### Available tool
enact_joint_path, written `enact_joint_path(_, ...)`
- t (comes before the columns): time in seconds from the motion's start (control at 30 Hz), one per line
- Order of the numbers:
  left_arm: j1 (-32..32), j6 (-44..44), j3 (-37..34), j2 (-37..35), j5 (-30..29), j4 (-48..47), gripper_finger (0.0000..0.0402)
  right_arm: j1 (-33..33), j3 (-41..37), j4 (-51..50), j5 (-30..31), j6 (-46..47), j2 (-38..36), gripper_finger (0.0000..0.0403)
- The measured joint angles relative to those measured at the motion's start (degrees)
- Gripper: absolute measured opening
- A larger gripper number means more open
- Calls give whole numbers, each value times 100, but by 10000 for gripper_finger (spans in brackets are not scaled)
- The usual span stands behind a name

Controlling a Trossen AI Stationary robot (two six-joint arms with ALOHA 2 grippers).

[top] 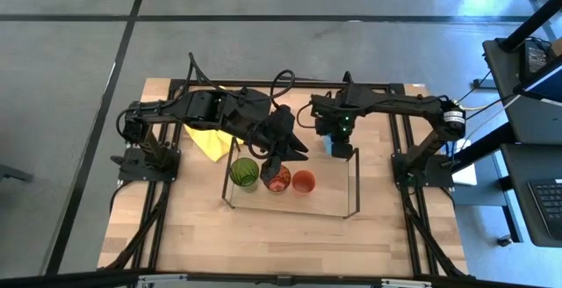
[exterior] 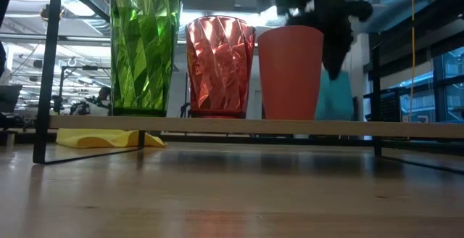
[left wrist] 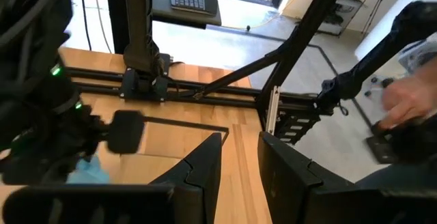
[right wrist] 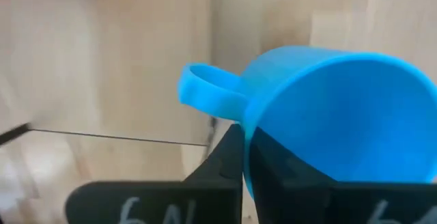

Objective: Stack small to large cups/mugs on shelf
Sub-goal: Put the blue mug on the shelf

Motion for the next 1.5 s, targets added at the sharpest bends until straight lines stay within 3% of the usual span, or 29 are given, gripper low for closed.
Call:
enact_joint_path(0.23, -62, 81, 0, 7, -152, -428, 92, 906, 837, -475, 54, 467, -7, 9)
enact_joint_path(0.63, -760, 81, 0, 7, -638, -323, 92, 2503, 904, -387, 155, 1828, -74, 9)
enact_joint_path(1.1, -1452, -76, 0, 7, -1097, -163, 92, 3251, -14, 748, 208, 3292, -212, 13)
enact_joint_path(1.5, -1547, -181, -1, 7, -1190, -177, 92, 3861, -220, 971, 366, 3359, -273, 11)
